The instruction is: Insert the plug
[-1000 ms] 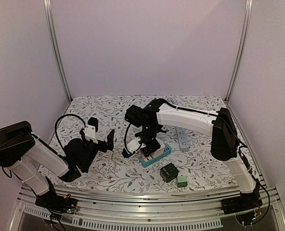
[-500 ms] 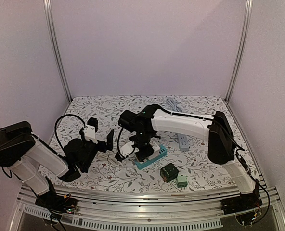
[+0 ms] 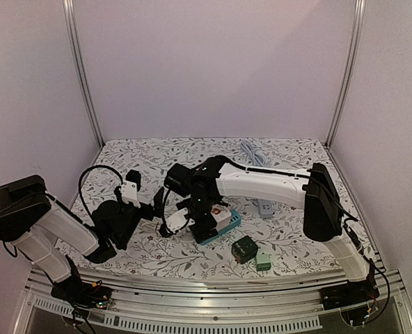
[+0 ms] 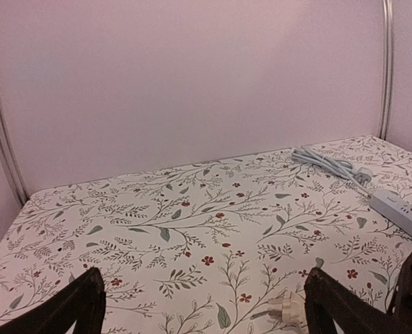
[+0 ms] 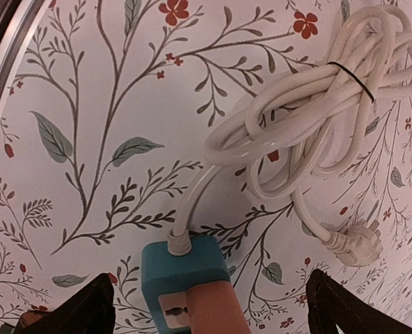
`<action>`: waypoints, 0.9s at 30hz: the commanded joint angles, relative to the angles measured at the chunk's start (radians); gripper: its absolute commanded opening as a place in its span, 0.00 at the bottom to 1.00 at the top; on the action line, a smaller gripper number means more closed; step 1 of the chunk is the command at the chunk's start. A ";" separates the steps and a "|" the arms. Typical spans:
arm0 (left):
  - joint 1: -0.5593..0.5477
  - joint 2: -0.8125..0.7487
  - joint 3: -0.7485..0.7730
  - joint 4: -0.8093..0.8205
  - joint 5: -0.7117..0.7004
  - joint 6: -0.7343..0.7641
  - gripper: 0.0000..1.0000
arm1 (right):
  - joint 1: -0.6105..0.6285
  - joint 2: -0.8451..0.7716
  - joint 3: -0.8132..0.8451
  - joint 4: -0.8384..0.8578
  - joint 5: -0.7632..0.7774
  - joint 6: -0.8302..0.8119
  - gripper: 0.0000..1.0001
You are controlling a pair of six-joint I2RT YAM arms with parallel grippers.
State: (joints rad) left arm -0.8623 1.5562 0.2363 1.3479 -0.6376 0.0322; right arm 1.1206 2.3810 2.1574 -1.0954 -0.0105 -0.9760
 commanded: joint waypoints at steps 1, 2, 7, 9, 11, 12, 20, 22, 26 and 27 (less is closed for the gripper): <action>0.017 -0.005 -0.011 0.125 -0.002 -0.008 0.99 | 0.025 -0.117 -0.041 0.012 -0.009 0.041 0.98; 0.017 -0.006 -0.012 0.124 -0.002 -0.009 0.99 | 0.025 -0.130 -0.055 0.019 -0.005 0.057 0.99; 0.019 -0.009 -0.010 0.126 -0.029 -0.026 0.99 | 0.033 -0.248 -0.199 0.122 0.005 0.152 0.99; 0.019 -0.025 -0.017 0.117 -0.028 -0.053 0.99 | 0.035 -0.298 -0.265 0.175 0.039 0.197 0.99; 0.019 -0.059 -0.021 0.079 -0.012 -0.076 0.99 | 0.035 -0.364 -0.332 0.236 0.069 0.271 0.99; 0.019 -0.084 -0.018 0.043 -0.009 -0.092 0.99 | 0.036 -0.387 -0.370 0.272 0.086 0.298 0.99; 0.017 -0.250 0.046 -0.282 0.072 -0.161 0.99 | 0.036 -0.582 -0.614 0.453 0.302 0.606 0.99; 0.012 -0.268 0.053 -0.316 0.110 -0.162 0.99 | 0.036 -0.602 -0.626 0.418 0.303 0.683 0.99; 0.002 -0.268 0.072 -0.353 0.187 -0.153 0.99 | 0.035 -0.642 -0.660 0.298 0.186 0.672 0.99; 0.001 -0.263 0.075 -0.352 0.200 -0.149 0.99 | 0.035 -0.654 -0.668 0.262 0.167 0.657 0.99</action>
State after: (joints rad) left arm -0.8593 1.2903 0.2836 1.0809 -0.5323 -0.1123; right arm 1.1519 1.7866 1.5276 -0.7204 0.2245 -0.3687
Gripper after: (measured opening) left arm 0.993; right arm 0.988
